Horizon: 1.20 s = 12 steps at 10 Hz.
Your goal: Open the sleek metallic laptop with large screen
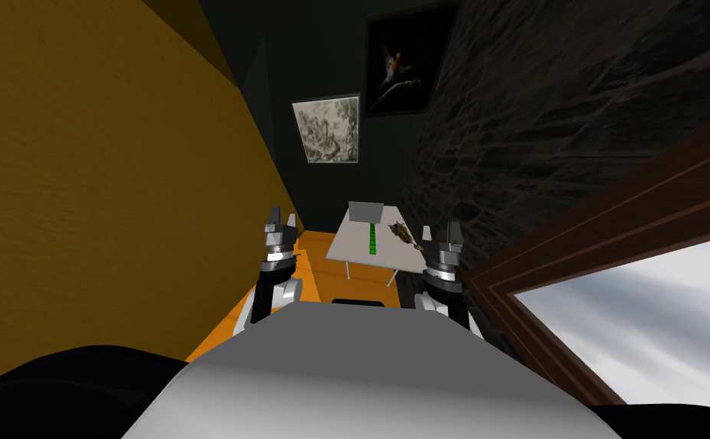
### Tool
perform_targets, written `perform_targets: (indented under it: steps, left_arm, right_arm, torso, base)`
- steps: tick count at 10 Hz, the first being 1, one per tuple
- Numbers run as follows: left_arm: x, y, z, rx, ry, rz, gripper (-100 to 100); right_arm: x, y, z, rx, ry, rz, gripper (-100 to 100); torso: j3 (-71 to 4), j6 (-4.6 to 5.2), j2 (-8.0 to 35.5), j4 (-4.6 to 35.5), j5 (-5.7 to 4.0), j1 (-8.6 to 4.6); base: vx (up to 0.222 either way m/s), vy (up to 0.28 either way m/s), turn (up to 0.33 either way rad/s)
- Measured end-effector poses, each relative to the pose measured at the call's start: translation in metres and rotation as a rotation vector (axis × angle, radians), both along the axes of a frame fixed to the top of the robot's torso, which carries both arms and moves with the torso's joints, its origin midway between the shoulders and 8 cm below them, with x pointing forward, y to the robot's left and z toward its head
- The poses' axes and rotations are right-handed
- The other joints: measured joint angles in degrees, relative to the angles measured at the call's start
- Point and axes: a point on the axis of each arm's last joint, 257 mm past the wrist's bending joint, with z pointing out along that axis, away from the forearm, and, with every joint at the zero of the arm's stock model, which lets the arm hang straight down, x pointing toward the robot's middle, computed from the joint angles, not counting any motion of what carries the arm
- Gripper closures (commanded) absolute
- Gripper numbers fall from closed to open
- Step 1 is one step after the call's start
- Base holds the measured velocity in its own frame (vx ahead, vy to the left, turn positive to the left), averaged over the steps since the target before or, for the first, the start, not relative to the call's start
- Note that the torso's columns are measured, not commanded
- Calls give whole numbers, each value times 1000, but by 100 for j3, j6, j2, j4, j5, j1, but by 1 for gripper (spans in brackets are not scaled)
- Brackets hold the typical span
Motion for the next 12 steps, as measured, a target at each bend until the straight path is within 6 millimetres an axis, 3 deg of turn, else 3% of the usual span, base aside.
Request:
perform_targets:
  steps: [2, 9, 10, 12]
  left_arm:
    - [0, 0, 0, 0, 0, 0, 0]
    - [0, 0, 0, 0, 0, 0, 0]
    - [0, 0, 0, 0, 0, 0, 0]
    - [0, 0, 0, 0, 0, 0, 0]
  right_arm:
    - [0, 0, 0, 0, 0, 0, 0]
    - [0, 0, 0, 0, 0, 0, 0]
    - [0, 0, 0, 0, 0, 0, -100]
    - [3, 7, -1, -67, 7, 14, -100]
  torso:
    - [-1200, 0, 597, 600, 0, 0]
    - [-7073, 0, 3539, 3537, 0, 0]
    - [-7919, 0, 3962, 3960, 0, 0]
    - [-8420, 0, 4217, 4208, 9, 33]
  base:
    - [0, 0, 0]
    - [0, 0, 0]
    - [-6, 50, 1]
    - [-34, 138, -7]
